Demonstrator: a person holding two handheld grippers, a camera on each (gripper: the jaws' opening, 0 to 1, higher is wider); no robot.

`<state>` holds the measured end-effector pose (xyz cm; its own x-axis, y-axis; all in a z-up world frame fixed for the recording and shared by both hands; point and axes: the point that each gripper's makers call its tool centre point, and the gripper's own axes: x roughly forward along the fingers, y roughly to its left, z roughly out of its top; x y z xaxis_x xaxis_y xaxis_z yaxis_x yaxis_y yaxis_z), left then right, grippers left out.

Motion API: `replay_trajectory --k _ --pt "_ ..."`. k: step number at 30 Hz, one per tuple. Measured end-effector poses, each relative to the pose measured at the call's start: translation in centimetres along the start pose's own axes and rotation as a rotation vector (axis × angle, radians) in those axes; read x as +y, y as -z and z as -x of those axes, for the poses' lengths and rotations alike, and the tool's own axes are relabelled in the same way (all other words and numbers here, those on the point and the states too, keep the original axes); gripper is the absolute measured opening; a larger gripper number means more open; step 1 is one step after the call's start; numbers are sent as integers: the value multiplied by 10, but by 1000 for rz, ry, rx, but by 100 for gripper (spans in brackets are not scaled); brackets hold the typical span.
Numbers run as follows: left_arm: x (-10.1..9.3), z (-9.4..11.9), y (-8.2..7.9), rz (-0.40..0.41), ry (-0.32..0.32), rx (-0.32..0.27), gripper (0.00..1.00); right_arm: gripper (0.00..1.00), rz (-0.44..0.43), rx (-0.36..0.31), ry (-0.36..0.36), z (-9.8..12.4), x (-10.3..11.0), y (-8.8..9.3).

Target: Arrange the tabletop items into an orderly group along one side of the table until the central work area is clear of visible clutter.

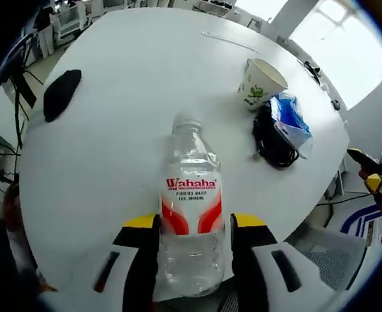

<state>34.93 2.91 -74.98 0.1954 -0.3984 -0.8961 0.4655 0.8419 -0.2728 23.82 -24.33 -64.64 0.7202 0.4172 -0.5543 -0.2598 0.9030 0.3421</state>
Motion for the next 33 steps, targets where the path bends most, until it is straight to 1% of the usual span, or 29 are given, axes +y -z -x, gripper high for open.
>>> replay_trajectory --k 5,7,8,11,16,22,23,26,28,33 --pt "1 -5 -9 -27 -27 8 46 72 2 4 1 1 -1 0" --pt "1 -8 -11 -46 -33 21 48 72 -1 2 4 2 -1 0" --pt "2 -9 -12 -67 -43 36 48 72 -1 3 4 2 -1 1" --pt "3 -11 -14 -98 -62 54 48 72 -1 7 4 2 -2 2" --pt "5 -16 -21 -98 -66 69 47 72 -5 10 8 4 -3 3" --pt "5 -21 -19 -108 -74 92 45 72 -11 10 14 5 -5 5" --pt "6 -20 -19 -107 -78 90 43 72 -11 9 14 5 -5 5" --pt "7 -21 -23 -94 -79 78 42 72 -13 9 14 5 -5 5" --pt "7 -20 -24 -86 -72 64 41 72 -14 10 14 4 -5 6" --pt "6 -16 -24 -83 -57 52 40 72 -18 10 15 4 -5 8"
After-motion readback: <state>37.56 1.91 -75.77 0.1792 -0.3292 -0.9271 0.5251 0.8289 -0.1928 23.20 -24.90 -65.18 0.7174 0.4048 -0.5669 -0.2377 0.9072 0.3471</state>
